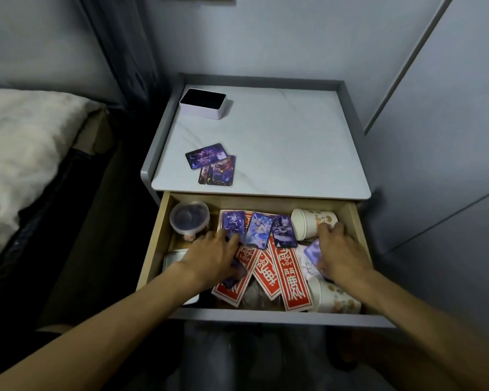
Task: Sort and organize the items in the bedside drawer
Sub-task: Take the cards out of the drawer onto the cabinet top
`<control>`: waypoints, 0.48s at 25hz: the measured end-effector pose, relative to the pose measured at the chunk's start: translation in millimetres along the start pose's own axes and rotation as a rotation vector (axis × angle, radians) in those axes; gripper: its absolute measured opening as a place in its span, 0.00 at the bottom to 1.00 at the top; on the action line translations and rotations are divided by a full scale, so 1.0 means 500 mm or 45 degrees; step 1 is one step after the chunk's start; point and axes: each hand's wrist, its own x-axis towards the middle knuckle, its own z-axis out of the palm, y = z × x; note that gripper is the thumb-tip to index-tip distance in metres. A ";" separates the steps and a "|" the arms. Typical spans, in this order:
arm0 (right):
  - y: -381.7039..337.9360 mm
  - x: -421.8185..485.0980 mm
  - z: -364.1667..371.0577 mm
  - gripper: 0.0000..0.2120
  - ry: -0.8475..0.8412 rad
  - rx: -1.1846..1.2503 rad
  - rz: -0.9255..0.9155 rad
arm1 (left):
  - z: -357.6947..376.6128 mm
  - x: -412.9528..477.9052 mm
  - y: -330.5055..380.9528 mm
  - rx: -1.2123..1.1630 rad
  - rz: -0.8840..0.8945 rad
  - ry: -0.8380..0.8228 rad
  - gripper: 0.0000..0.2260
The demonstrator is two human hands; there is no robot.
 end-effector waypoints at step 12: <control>-0.120 0.047 -0.044 0.17 0.078 0.716 -0.239 | 0.042 0.028 -0.045 -0.393 -0.038 0.157 0.29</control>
